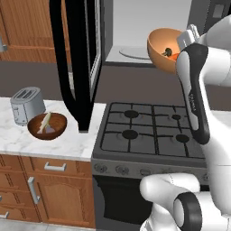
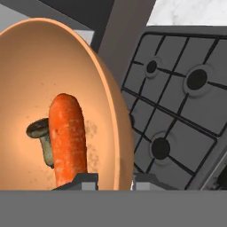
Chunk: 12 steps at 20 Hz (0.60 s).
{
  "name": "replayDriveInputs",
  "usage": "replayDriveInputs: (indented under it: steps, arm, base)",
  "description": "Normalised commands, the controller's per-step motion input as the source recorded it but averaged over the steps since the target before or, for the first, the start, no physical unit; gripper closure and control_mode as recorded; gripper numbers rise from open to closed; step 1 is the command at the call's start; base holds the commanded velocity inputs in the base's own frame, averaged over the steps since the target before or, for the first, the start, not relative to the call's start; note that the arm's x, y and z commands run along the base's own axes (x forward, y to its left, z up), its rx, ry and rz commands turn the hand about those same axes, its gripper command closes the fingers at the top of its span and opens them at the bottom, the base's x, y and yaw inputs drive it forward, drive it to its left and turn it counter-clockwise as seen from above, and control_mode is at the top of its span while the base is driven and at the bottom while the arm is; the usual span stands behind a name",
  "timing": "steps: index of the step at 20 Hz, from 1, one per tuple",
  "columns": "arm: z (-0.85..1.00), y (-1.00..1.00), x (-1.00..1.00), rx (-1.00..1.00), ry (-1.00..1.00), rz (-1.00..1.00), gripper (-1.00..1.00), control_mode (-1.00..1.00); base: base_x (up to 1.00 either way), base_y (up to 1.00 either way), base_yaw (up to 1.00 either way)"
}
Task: Place the bowl containing the carrot and mushroom in the microwave. Close the microwave door and press the start button to microwave the meal.
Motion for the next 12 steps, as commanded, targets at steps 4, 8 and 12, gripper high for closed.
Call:
replayDriveInputs:
  steps: [4,8,12]
  arm:
    - [0.07,0.0,0.59,0.0,0.0,-0.01,1.0,-1.0]
    - [0.0,0.0,0.48,0.0,0.0,-0.02,1.0,-1.0]
    - [0.0,-0.01,0.55,-0.01,0.0,-0.04,1.0,-1.0]
  base:
    - [0.0,0.0,0.0]
    - [0.0,0.0,0.0]
    - [0.0,0.0,0.0]
